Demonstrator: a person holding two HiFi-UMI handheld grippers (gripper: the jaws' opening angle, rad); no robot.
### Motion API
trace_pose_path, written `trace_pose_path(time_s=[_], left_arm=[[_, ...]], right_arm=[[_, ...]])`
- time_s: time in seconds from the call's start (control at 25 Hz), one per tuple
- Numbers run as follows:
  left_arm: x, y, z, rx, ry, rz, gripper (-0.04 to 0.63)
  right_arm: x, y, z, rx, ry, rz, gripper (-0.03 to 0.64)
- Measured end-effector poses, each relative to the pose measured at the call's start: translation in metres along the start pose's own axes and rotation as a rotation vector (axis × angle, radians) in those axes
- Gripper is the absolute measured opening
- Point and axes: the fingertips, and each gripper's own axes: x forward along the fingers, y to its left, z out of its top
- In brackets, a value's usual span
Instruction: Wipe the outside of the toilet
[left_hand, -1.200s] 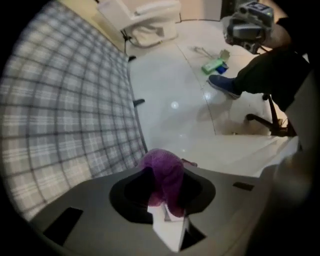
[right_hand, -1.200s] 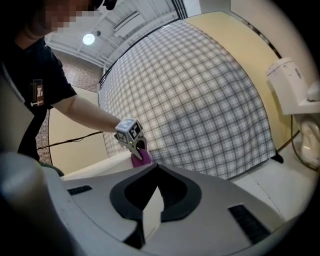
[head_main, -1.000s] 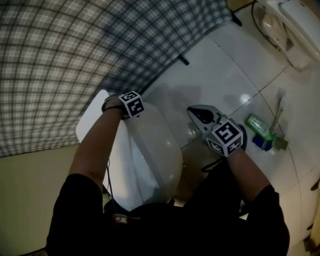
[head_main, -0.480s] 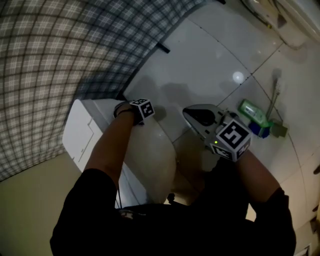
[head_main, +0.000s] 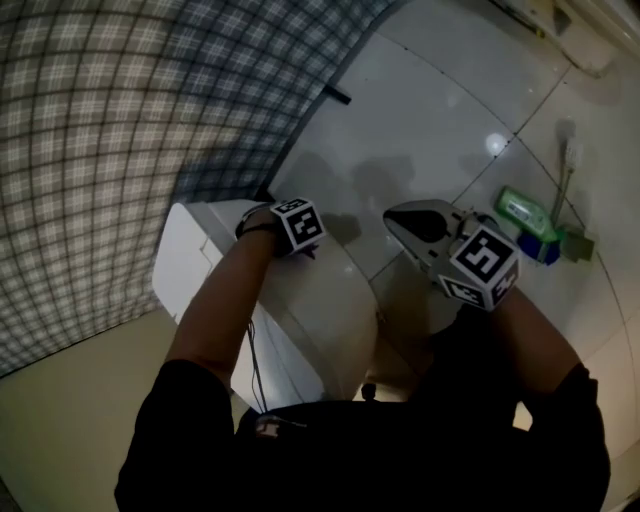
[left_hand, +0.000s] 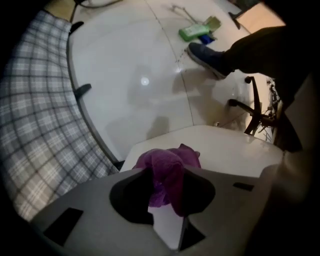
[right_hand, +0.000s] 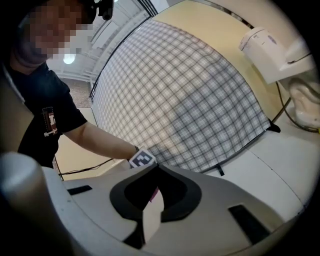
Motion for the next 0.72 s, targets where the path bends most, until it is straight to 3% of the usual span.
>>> trace_pose_path(time_s=[0.12, 0.24, 0.32, 0.44, 0.56, 0.72], left_arm=[[-0.066, -0.02, -0.021, 0.049, -0.053, 0.054, 0.091], [-0.088, -0.049, -0.038, 0.151, 0.003, 0.091, 0.091], [-0.077, -0.066, -0.043, 0.189, 0.071, 0.065, 0.091], [-0.032, -0.082, -0.05, 0.187, 0.184, -0.035, 0.091], [0.017, -0.108, -0.034, 0.212, 0.236, -0.114, 0.091], [0.05, -0.101, -0.009, 0.189, 0.289, -0.108, 0.091]], right_arm=[[-0.003, 0.008, 0.007, -0.005, -0.009, -0.002, -0.006], [-0.007, 0.015, 0.006, -0.023, -0.007, -0.018, -0.006], [-0.011, 0.018, 0.003, -0.035, -0.008, -0.015, -0.006], [-0.018, 0.019, -0.003, -0.046, -0.003, -0.008, -0.006], [-0.048, 0.022, -0.019, -0.005, 0.047, -0.046, -0.006], [-0.06, 0.01, -0.018, -0.017, 0.032, -0.052, -0.006]])
